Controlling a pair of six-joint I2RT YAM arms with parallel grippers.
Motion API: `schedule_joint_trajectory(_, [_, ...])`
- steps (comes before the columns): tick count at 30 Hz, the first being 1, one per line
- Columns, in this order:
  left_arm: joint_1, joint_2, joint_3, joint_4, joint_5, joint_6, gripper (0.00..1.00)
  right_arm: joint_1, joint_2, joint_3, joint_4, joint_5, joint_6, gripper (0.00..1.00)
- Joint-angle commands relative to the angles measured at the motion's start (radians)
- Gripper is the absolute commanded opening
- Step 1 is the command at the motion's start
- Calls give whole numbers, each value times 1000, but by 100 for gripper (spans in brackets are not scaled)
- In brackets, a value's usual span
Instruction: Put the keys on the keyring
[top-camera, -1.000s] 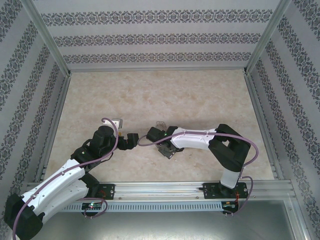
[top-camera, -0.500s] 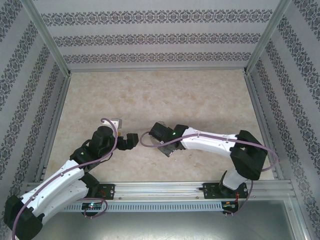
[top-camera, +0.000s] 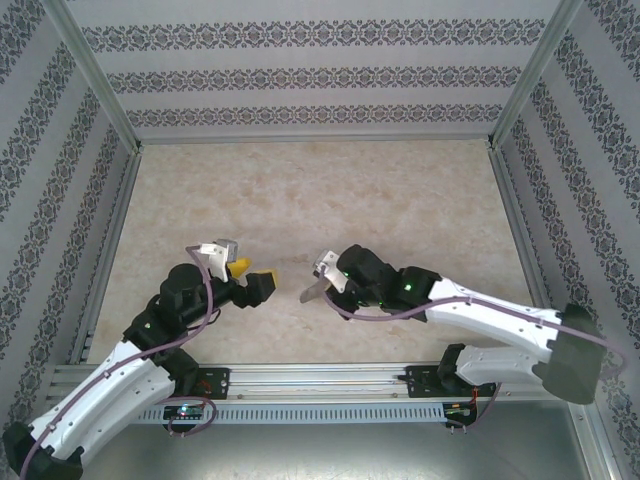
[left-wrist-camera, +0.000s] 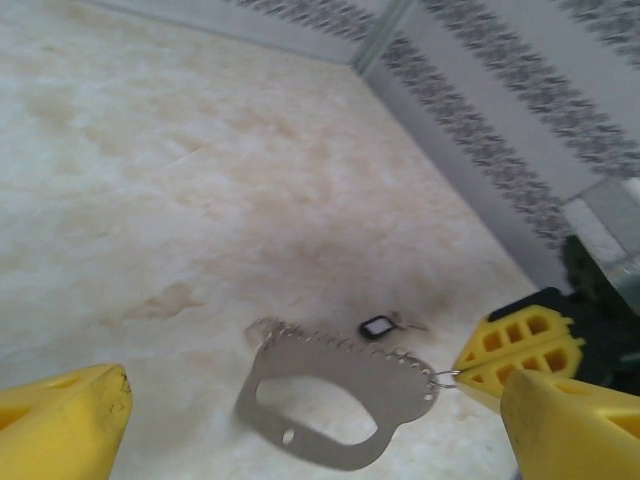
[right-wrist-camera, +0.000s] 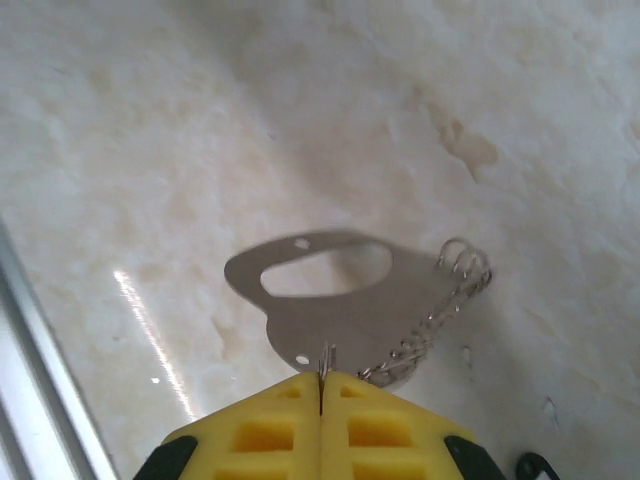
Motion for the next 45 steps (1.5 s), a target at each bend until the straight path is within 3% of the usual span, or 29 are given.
schedule_joint_trajectory(1, [-8, -30, -24, 159, 154, 14, 94, -3, -104, -56, 154, -117, -16, 0])
schedule_joint_trajectory(9, [-9, 6, -9, 302, 319, -19, 89, -13, -275, -85, 221, -207, -47, 0])
schedule_joint_trajectory(19, [-34, 79, 35, 458, 457, -16, 81, -106, -347, -94, 371, -455, -4, 0])
schedule_joint_trajectory(31, [-170, 232, 227, 210, 484, 317, 75, -129, -398, -81, 357, -572, -43, 0])
schedule_joint_trajectory(36, [-176, 231, 214, 230, 510, 345, 67, -133, -423, -82, 339, -615, -53, 0])
schedule_joint_trajectory(45, [-219, 268, 246, 204, 512, 418, 62, -133, -432, -97, 391, -670, -28, 0])
